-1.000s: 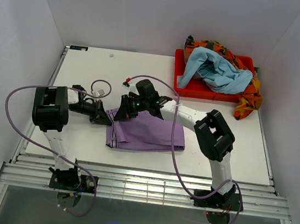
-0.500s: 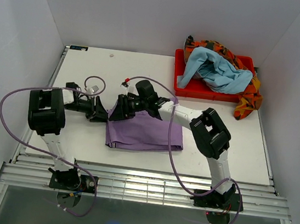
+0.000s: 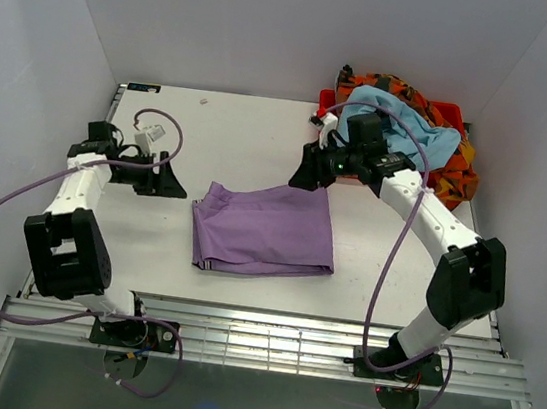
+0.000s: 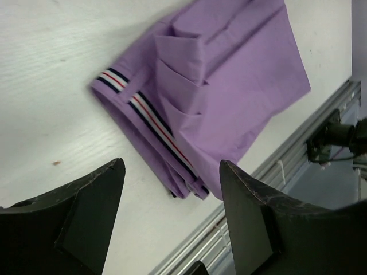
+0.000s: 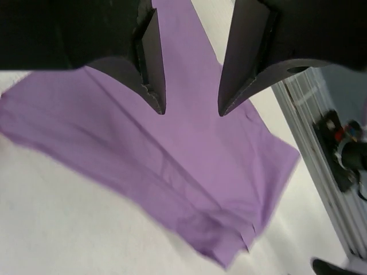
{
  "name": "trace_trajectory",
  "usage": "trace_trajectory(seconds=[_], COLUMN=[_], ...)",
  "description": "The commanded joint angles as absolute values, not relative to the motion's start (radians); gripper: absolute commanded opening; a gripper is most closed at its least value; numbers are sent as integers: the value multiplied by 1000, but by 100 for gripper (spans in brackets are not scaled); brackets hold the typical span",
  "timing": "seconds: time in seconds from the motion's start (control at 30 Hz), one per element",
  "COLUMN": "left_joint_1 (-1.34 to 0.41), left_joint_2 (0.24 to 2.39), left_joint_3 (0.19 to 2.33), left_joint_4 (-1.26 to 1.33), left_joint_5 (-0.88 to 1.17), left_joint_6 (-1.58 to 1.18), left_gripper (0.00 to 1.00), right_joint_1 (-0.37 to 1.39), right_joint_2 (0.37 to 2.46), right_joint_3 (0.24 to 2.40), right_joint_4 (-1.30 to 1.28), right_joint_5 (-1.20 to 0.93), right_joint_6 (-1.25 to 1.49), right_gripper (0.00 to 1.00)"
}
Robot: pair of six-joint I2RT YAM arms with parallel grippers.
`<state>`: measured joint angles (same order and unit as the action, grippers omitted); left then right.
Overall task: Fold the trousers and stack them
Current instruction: Fold the trousers
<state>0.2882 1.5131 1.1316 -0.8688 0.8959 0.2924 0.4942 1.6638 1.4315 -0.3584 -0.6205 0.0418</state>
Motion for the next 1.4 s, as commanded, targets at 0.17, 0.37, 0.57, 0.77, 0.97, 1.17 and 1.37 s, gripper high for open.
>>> trace_trajectory(seconds=[0.17,0.37,0.57,0.77,0.97,1.17,1.37], left_joint_1=[53,-119,-140,-156,-236,-377,-501], left_joint_2=[1473,1503,1344,1172,1065,1017,1040], left_joint_3=[1103,1174,1083,1137,1023,888,815], left_joint_4=[-1015,-1160,-1100,-1184,-1187,-1027,-914], left_joint_5=[709,566,505,578,603,539,465], left_joint_6=[275,362,513,1085,1490,1569,1578], left_gripper=[81,73,75,83,86,86,82], right_joint_1=[497,445,403,390,387,387,387], right_joint_2=[1631,1667,1689,1721,1741,1743,1764], right_joint_3=[1227,1189,1170,1172,1204,1255,1305], right_joint_4=[-673,-722,-719,-741,-765,-796,-816], right_joint_5=[-379,-316,-330,-334,-350,-400,-449], right_joint_6=[-274,-302,-311,-342,-345,-336,-324], right_gripper=[43,41,40,40,40,41,41])
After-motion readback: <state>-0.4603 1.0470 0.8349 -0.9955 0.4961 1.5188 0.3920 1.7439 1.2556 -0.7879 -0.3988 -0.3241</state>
